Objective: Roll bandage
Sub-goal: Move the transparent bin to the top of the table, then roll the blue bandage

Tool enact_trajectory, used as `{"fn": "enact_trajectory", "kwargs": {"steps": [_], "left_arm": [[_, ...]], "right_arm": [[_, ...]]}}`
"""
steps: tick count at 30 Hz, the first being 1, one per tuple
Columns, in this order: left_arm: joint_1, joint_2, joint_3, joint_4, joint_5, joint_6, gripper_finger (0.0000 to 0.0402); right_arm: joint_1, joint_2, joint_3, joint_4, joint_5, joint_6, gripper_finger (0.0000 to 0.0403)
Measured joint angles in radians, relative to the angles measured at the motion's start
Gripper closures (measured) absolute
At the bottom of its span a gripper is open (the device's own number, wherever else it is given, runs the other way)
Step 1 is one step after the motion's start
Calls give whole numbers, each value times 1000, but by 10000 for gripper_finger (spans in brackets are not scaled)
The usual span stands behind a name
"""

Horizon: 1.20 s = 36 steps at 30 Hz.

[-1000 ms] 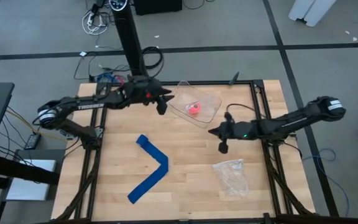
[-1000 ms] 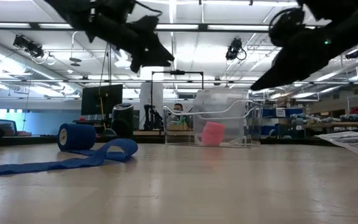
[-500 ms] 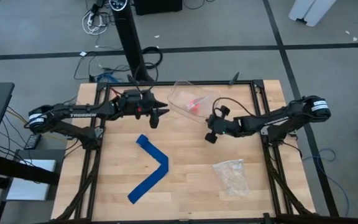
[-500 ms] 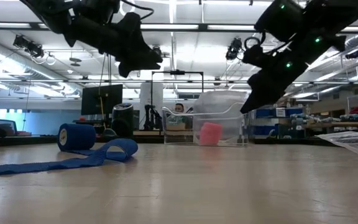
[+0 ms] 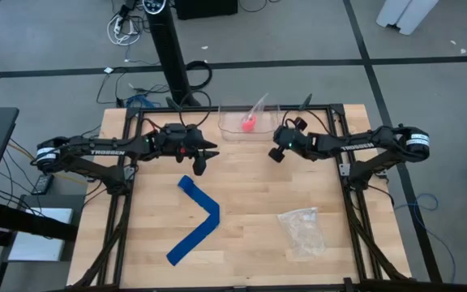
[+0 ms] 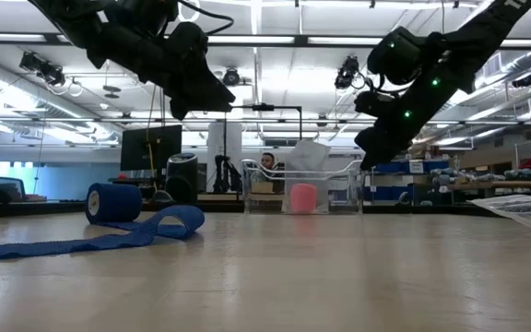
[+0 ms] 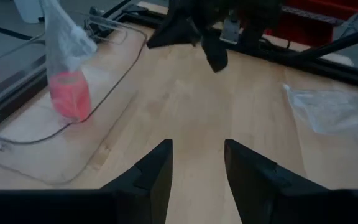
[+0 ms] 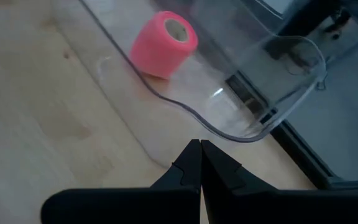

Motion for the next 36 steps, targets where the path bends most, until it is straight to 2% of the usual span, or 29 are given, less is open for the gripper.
{"fn": "enact_trajectory", "kwargs": {"steps": [4,9,22,25,31,33,36], "left_arm": [[-16,0,0,-12,-23,2,249],[-42,0,0,-13,-24,13,249],[-208,-8,1,-20,2,-63,249],[-261,-7,1,-16,3,-66,249],[-365,-7,1,17,3,-59,249],[-397,-7,1,39,7,-44,249],[-435,-5,1,88,8,-50,249]], "right_arm": [[-44,0,0,32,-64,-28,401],[-33,-10,0,24,-72,-29,401],[184,-170,0,-55,-86,37,400],[229,-175,0,-46,-176,50,400],[297,-142,0,12,-470,179,400],[333,-119,0,35,-510,187,400],[393,-77,0,84,-507,187,396]]}}
